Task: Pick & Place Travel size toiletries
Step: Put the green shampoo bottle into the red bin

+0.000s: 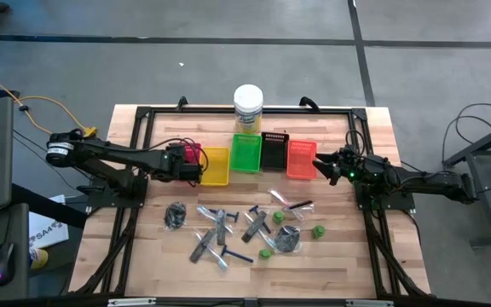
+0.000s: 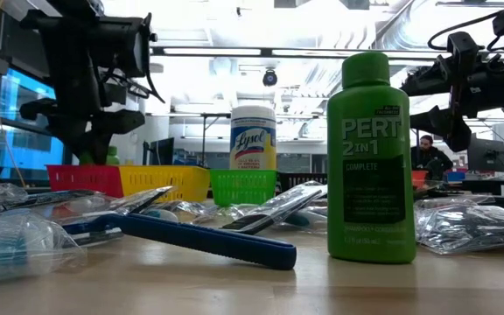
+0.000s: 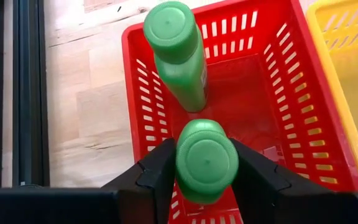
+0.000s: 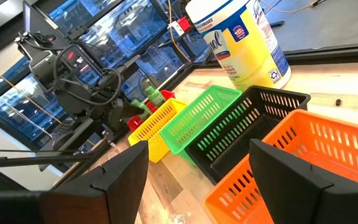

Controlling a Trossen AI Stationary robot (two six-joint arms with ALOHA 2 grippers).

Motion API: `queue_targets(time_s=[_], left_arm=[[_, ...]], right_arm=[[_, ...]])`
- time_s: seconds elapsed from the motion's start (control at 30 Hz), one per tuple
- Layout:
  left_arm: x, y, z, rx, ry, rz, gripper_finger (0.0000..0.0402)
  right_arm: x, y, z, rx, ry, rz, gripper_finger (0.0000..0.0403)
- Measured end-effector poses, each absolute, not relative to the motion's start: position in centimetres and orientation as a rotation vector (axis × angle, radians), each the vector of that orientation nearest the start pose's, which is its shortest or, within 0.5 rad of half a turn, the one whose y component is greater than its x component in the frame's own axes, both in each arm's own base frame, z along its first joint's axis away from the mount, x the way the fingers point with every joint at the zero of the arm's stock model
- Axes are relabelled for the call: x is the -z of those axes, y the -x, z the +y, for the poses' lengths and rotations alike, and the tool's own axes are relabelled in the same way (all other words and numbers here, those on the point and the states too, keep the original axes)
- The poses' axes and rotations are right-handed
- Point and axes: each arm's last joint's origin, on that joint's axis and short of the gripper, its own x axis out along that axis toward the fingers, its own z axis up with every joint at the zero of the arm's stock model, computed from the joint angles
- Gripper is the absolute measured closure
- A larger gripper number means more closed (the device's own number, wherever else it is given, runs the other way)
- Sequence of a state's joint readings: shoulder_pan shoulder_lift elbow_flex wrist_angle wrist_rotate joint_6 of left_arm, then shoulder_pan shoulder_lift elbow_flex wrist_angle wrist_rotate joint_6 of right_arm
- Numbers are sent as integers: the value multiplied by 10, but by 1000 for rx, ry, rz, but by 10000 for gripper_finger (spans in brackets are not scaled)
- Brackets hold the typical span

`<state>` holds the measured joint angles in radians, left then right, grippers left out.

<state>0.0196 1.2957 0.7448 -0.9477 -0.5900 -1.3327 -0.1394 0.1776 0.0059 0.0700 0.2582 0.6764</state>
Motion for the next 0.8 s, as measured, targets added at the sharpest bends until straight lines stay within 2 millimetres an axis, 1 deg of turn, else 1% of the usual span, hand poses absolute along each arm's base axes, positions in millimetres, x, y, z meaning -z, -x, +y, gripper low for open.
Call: queue_targets(time_s=[0.2,0.27,0.33,0.5,0.57,0.67,0.8], left_arm=[[-195,-188,20,-1299,637,849,266],[-199,-185,20,-1297,642,842,257],[-201,-183,20,-1294,650,834,239],[-206,-180,19,-1261,662,826,175],[-210,-179,19,-1252,666,819,157],[-223,-180,19,-1213,670,789,145],[-246,-185,19,-1138,646,755,147]], right_arm=[[-158,-105,-22,417,-661,-36,137],[-158,-105,-22,417,-661,-36,137],[-158,-105,-22,416,-660,-37,137],[-158,-105,-22,417,-661,-36,137],[-158,-105,-22,416,-661,-36,137],[-158,-105,-22,417,-660,-36,137],[-158,-105,-22,417,-661,-36,137]])
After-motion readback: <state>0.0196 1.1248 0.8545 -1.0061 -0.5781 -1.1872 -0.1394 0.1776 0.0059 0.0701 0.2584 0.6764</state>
